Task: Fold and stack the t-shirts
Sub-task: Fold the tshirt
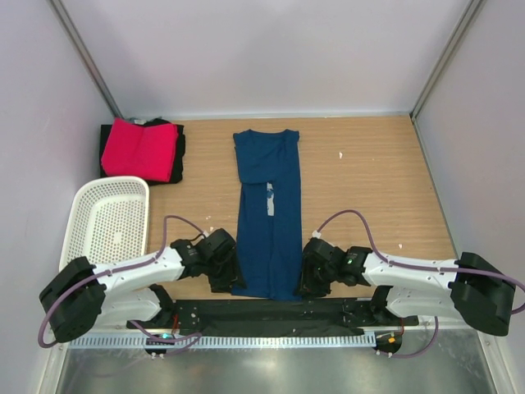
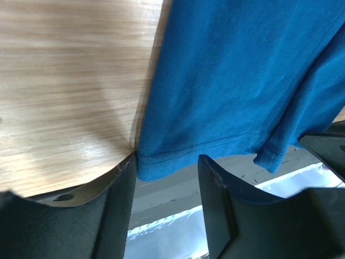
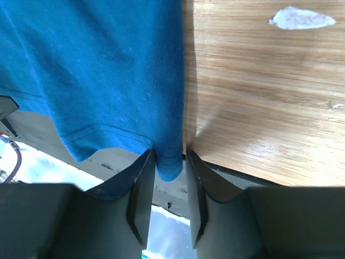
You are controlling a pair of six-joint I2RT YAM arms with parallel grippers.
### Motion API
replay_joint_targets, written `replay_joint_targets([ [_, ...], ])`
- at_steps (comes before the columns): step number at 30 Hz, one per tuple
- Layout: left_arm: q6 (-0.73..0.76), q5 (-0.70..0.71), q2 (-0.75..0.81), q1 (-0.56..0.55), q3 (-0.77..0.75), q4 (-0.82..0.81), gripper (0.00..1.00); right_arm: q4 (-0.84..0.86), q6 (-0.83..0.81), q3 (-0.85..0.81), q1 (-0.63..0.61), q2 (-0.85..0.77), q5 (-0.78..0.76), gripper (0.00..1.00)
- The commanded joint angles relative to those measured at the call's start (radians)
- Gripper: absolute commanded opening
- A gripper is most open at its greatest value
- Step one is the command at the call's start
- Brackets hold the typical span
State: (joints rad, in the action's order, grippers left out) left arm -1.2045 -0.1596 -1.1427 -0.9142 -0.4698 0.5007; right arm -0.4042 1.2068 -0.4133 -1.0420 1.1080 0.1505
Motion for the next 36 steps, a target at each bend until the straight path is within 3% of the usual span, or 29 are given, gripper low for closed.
replay_joint_targets([
  [1,-0.030,0.084,-0.022,-0.032,0.036,0.065,0.50,-0.001,0.013,0.001,-0.010,-0.007,-0.029,0.34],
  [5,-0.052,0.115,-0.006,-0.049,0.043,0.088,0.43,0.010,0.007,0.002,-0.012,0.006,-0.026,0.20],
  [9,-0.053,0.123,-0.011,-0.049,0.043,0.093,0.14,-0.018,0.002,-0.008,-0.012,-0.008,-0.048,0.06],
  [12,-0.050,0.123,0.006,-0.049,0.027,0.094,0.00,-0.059,0.004,-0.034,-0.012,-0.043,-0.072,0.01],
  [18,-0.037,0.153,0.073,-0.049,-0.088,0.168,0.00,-0.131,-0.026,-0.128,-0.007,-0.112,-0.146,0.01],
  [20,-0.018,0.221,0.084,-0.046,-0.156,0.212,0.00,-0.146,-0.065,-0.159,0.022,-0.106,-0.146,0.01],
  [26,0.092,0.259,0.067,0.066,-0.329,0.272,0.00,-0.176,-0.255,-0.327,0.192,-0.030,-0.164,0.01],
  [36,0.305,0.212,-0.173,0.248,-0.552,0.179,0.00,-0.179,-0.480,-0.574,0.411,0.186,-0.114,0.01],
])
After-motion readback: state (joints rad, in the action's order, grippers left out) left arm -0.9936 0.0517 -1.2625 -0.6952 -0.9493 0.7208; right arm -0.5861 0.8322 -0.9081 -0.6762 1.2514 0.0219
